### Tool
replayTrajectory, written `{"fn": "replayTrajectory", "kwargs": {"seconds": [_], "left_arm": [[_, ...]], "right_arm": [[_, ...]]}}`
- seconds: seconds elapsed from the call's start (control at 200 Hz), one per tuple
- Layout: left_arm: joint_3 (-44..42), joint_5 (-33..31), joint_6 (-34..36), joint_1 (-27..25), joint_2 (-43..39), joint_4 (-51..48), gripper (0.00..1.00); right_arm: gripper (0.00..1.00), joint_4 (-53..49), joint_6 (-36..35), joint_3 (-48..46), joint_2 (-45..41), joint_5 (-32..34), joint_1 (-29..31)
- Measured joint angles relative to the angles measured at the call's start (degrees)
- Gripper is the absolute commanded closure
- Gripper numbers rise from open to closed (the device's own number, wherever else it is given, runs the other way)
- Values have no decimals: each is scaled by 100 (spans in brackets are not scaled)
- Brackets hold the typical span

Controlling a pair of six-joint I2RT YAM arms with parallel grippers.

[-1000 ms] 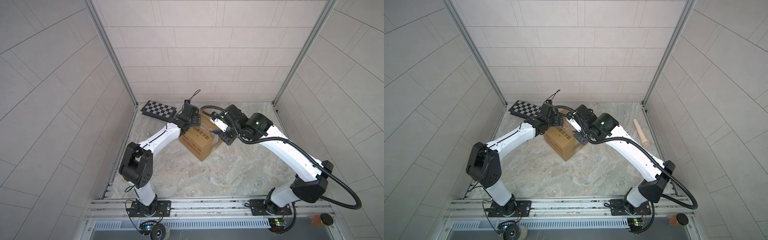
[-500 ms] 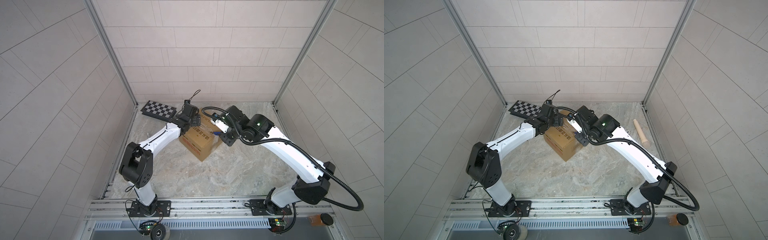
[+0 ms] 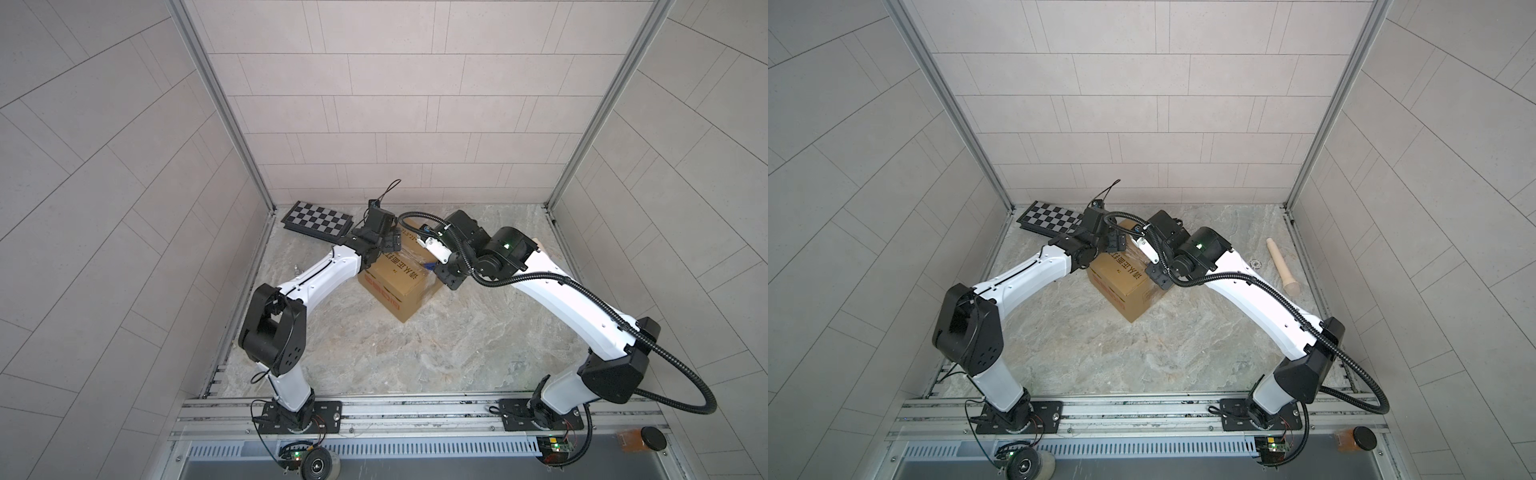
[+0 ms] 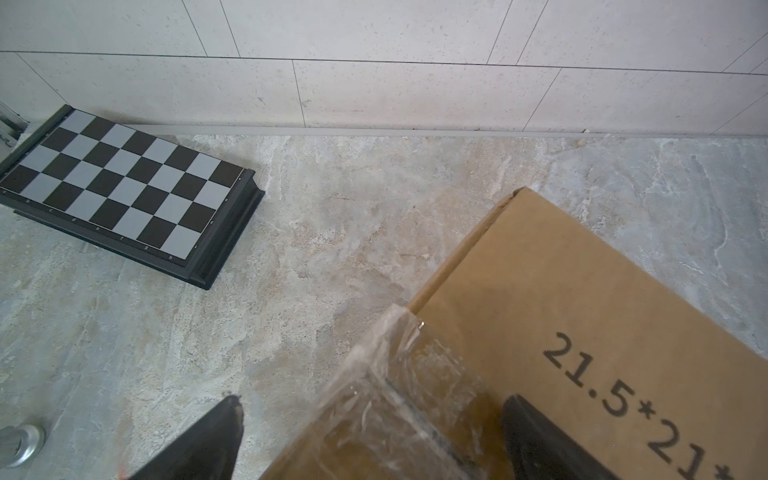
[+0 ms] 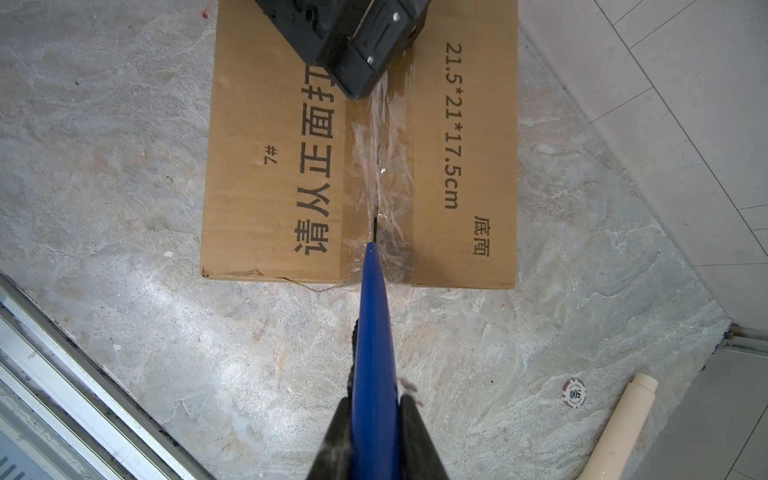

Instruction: Unpack the express box

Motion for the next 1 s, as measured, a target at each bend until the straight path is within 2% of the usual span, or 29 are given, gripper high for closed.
{"fn": "replayTrajectory", "kwargs": {"seconds": [0.611, 1.001], "left_arm": [[-26, -103, 2, -2, 57, 118, 0], [-26, -13, -31, 0, 52, 125, 0]], "right_arm": [[100, -140, 111, -420, -769, -96, -57], [100, 236, 282, -664, -754, -223, -94]]}}
